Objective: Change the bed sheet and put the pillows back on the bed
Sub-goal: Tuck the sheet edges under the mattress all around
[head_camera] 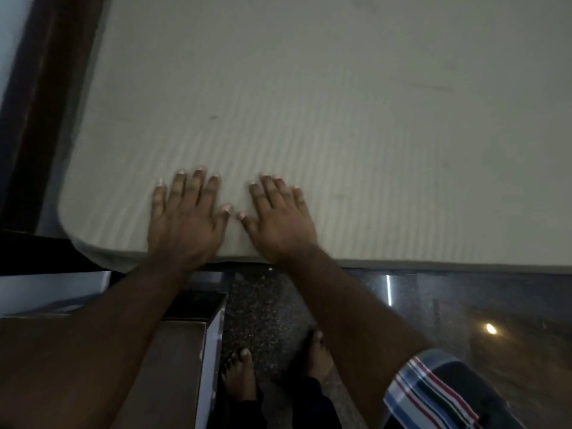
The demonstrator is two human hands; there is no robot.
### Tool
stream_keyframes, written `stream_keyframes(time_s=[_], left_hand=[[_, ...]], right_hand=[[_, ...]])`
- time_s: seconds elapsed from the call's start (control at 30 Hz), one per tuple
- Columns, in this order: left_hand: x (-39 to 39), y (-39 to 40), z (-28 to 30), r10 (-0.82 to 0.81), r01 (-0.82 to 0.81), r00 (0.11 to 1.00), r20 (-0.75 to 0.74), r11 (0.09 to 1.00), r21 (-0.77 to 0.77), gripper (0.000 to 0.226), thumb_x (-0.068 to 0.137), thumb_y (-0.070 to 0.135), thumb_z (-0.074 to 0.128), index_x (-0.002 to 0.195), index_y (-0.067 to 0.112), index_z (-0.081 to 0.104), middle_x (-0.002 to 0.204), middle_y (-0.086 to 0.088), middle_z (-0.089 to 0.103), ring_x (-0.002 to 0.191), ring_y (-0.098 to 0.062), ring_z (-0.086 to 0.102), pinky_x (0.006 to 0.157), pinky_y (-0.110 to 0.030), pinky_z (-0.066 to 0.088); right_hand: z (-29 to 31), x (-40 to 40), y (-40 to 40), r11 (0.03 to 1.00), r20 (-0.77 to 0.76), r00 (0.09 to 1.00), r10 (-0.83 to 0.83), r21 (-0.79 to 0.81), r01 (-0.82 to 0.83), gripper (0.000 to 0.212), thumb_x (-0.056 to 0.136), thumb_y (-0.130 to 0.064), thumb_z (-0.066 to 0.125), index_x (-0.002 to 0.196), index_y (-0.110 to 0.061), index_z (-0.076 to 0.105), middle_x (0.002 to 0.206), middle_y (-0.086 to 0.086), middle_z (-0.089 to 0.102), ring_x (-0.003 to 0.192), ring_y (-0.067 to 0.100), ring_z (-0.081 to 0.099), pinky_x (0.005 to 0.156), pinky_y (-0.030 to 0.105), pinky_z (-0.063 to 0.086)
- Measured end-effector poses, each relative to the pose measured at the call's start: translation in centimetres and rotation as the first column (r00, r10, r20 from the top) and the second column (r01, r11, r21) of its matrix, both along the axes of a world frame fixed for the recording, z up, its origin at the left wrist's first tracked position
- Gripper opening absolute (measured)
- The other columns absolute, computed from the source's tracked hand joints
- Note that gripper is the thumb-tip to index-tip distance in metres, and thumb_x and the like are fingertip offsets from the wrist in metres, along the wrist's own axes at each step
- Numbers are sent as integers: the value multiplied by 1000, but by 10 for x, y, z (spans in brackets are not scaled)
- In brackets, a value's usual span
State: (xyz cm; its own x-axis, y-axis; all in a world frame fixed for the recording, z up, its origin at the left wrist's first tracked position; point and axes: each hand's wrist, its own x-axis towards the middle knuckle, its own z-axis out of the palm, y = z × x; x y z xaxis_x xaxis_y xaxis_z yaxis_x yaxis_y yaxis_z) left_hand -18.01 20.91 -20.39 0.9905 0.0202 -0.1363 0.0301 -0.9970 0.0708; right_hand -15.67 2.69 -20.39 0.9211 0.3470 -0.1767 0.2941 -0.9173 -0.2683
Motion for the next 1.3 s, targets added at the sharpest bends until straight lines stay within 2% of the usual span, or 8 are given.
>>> stream_keyframes(time_s=[0.3, 0.5, 0.63, 0.8, 0.87, 0.93, 1.07, 1.3], left_hand=[[13, -33, 23, 21, -16, 995, -95, 999, 50, 72, 93, 53, 25, 155, 17, 32, 162, -14, 28, 150, -39, 19, 120, -60, 8], [52, -170, 3, -228, 229, 960, -163, 973, -9, 71, 94, 58, 19, 159, 29, 20, 167, -1, 20, 153, -28, 18, 121, -60, 9], [68, -115, -7, -83, 95, 981, -175, 994, 57, 73, 94, 67, 10, 159, 34, 10, 168, 3, 12, 154, -24, 14, 120, -57, 11], [79, -54, 11, 199, -172, 958, -206, 975, 143, 83, 91, 71, 6, 160, 26, 16, 167, -4, 15, 152, -36, 16, 118, -64, 12], [88, -87, 13, 177, -153, 961, -213, 981, 122, 83, 91, 65, 9, 160, 19, 19, 167, -10, 16, 151, -42, 16, 117, -67, 14], [99, -139, 7, 14, -2, 978, -210, 999, 54, 76, 94, 59, 15, 160, 23, 18, 167, -7, 15, 152, -38, 16, 118, -65, 13], [127, -187, -11, -212, 213, 968, -137, 977, -6, 64, 98, 55, 24, 159, 34, 20, 167, 1, 20, 153, -27, 18, 119, -62, 12], [237, -35, -19, 132, -123, 987, -95, 988, 93, 74, 94, 66, 16, 160, 33, 11, 168, -3, 13, 154, -30, 10, 121, -61, 7]], right_hand=[[6, 21, -216, 837, 1, 871, -491, -275, 472, 78, 98, -62, 19, 156, -10, 25, 165, 11, 21, 152, 31, 17, 120, 58, 15], [-6, 23, -160, 994, -5, 998, -66, -91, 65, 66, 99, -56, 31, 154, -21, 33, 163, 2, 29, 150, 24, 26, 120, 55, 16], [-8, 47, -252, 965, -56, 977, -205, -179, 192, 78, 94, -73, 18, 159, -31, 13, 167, -7, 9, 154, 17, 8, 123, 51, 6], [6, 73, -357, 815, -98, 835, -541, -308, 491, 91, 92, -74, 5, 159, -14, 12, 168, 6, 8, 154, 26, 7, 120, 58, 12], [7, 80, -321, 861, -60, 887, -457, -280, 425, 88, 93, -68, 11, 156, -7, 24, 164, 16, 20, 150, 37, 20, 116, 63, 20], [4, 82, -253, 976, -47, 985, -169, -148, 160, 76, 95, -59, 26, 153, -10, 35, 160, 16, 31, 146, 38, 31, 114, 64, 23], [-13, 110, -191, 983, 6, 985, 172, -69, -171, 68, 95, -60, 34, 152, -22, 40, 161, 3, 33, 149, 26, 30, 118, 62, 19], [-15, 227, -287, 910, 31, 939, -343, -238, 340, 88, 91, -74, 14, 159, -17, 19, 167, 4, 14, 153, 27, 12, 121, 57, 12]])
